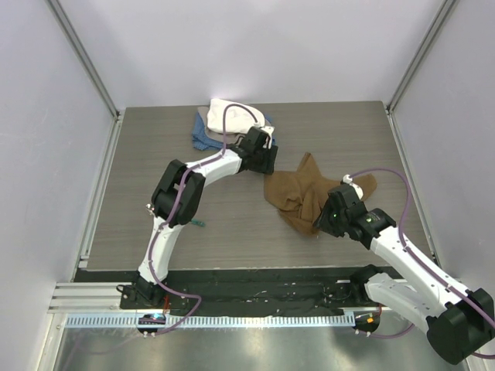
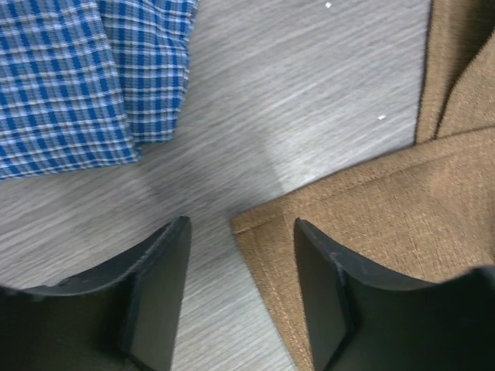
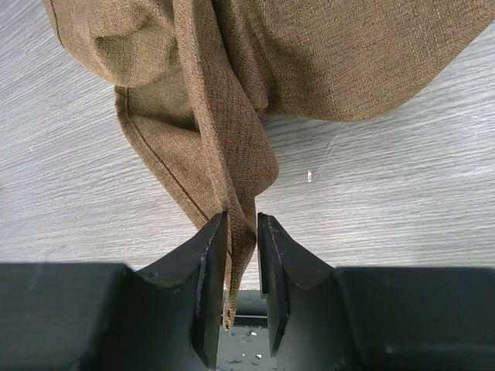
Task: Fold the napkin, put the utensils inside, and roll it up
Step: Flatten the napkin out
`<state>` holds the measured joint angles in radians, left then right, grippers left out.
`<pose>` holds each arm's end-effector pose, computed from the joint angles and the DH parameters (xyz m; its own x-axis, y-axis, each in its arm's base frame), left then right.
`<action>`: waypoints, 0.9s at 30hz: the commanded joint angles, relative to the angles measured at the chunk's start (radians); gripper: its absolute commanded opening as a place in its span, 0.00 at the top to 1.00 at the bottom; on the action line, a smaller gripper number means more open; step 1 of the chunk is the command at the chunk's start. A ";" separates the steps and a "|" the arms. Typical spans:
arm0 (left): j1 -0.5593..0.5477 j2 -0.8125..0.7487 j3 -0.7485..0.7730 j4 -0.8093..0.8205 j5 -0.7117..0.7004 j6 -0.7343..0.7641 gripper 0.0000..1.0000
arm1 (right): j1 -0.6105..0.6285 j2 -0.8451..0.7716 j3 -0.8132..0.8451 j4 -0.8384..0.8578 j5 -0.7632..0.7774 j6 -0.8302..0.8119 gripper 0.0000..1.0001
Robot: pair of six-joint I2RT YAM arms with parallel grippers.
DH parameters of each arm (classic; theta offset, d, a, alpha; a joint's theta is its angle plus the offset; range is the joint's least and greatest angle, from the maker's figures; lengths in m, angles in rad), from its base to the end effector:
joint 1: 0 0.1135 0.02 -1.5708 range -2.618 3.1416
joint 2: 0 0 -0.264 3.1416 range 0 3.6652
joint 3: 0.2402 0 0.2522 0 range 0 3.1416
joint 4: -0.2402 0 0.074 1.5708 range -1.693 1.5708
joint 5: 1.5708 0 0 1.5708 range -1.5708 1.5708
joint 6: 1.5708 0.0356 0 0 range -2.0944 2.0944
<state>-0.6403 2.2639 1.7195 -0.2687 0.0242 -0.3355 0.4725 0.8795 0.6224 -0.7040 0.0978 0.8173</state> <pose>0.4041 -0.3022 0.1614 -0.7511 0.1491 -0.6431 0.3848 0.8905 -0.2429 0.1499 0.0727 0.2229 -0.7935 0.4096 -0.4502 0.2566 0.8958 0.3628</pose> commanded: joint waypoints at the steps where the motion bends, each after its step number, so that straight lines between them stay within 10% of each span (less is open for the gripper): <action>1: -0.018 0.025 -0.034 -0.035 0.066 -0.028 0.42 | 0.005 -0.002 0.011 0.035 0.000 -0.004 0.70; 20: -0.107 0.111 0.040 -0.162 -0.171 -0.039 0.69 | 0.006 -0.008 0.008 0.054 0.000 -0.006 0.70; 27: -0.128 0.140 0.046 -0.172 -0.207 -0.014 1.00 | 0.006 -0.028 0.008 0.064 -0.026 -0.024 0.75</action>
<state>-0.7444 2.3142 1.7859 -0.3157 -0.1925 -0.3531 0.4725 0.8806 0.6224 -0.6792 0.0910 0.8146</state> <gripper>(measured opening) 0.047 0.272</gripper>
